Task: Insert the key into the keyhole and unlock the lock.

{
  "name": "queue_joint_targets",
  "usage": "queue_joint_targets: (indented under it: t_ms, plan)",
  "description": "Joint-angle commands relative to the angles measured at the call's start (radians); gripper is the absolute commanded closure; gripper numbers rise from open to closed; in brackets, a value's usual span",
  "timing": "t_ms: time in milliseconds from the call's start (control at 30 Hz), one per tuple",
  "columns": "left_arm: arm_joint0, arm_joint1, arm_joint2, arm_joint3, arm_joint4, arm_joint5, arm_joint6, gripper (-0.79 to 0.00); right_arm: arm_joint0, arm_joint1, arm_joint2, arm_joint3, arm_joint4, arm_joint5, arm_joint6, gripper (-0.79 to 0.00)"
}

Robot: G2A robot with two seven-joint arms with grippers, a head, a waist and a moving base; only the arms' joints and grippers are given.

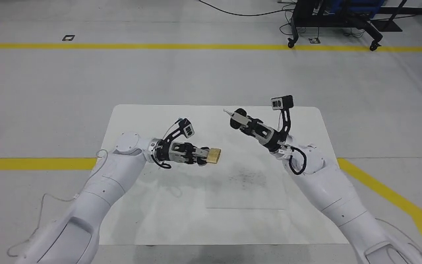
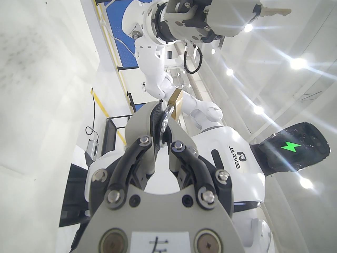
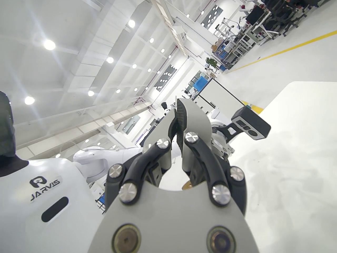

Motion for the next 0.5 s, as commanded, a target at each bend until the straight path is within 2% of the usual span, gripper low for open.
queue_joint_targets:
  t_ms: [0,233,467]
  plan:
    - [-0.004,0.001,0.011,0.004,-0.027,0.000,0.000,0.000,0.011,-0.007,-0.014,0.012,-0.017,0.021,-0.002,0.000]
    - [-0.012,0.010,0.042,-0.001,-0.090,0.000,0.000,0.000,0.036,-0.033,-0.056,0.047,-0.016,0.042,0.010,0.000]
    - [-0.029,0.011,0.080,0.038,-0.158,0.000,0.000,0.000,0.039,-0.048,-0.069,0.055,-0.006,0.040,0.049,0.000]
